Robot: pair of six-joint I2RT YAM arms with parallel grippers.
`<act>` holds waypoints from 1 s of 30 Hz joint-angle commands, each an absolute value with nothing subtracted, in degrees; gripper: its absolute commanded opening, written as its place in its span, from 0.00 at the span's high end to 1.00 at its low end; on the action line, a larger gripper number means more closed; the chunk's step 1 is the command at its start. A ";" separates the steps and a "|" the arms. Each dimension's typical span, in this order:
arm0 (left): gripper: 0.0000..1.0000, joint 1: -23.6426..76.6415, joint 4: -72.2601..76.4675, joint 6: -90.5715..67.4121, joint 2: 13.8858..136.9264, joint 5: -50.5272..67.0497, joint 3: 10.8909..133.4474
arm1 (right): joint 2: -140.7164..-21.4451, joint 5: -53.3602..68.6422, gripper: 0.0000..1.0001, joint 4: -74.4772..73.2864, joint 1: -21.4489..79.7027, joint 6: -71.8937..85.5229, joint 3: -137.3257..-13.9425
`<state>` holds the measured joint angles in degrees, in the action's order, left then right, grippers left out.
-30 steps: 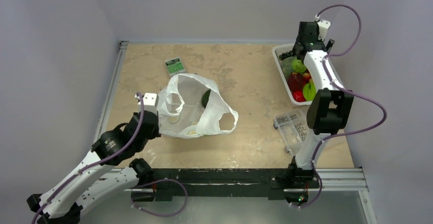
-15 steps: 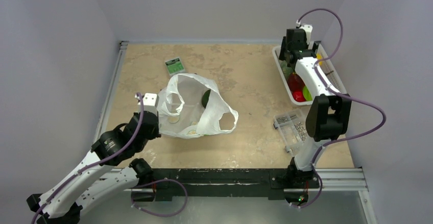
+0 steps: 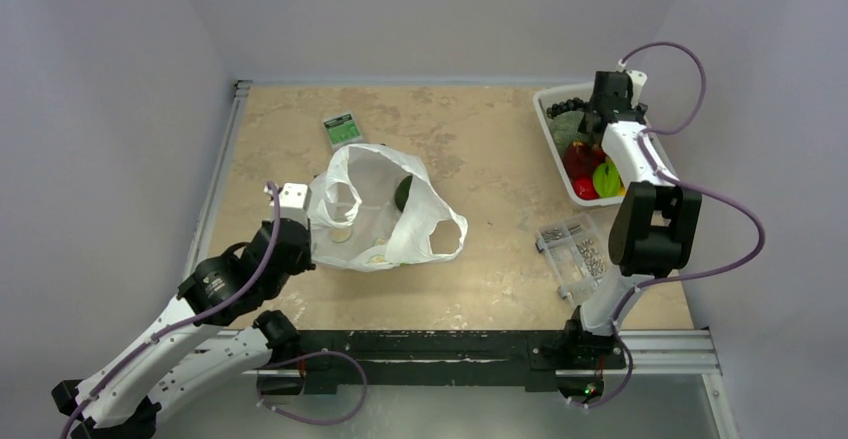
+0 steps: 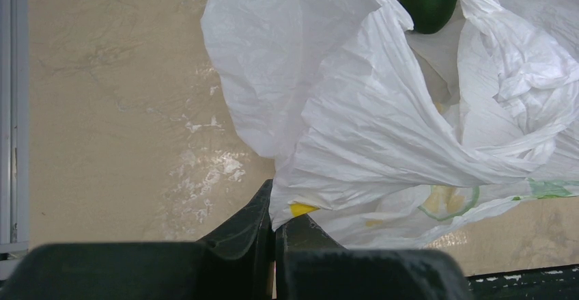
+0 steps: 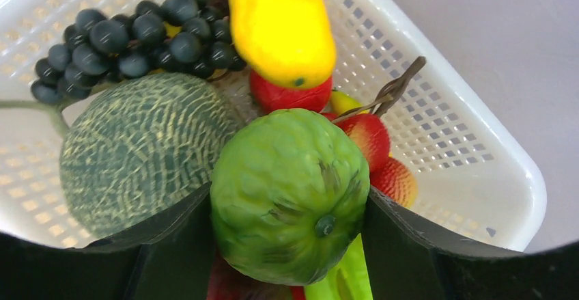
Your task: Take the fake fruits out of the plastic bag
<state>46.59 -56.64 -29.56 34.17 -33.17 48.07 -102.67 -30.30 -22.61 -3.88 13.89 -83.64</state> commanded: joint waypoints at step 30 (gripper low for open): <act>1.00 47.56 -54.47 -29.09 38.94 -30.60 49.19 | -74.81 -16.63 0.13 -24.89 26.88 17.39 -74.96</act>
<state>47.07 -56.40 -29.36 38.41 -31.22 48.07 -76.36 -22.52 -24.77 19.64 17.74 -77.73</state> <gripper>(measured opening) 0.003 0.909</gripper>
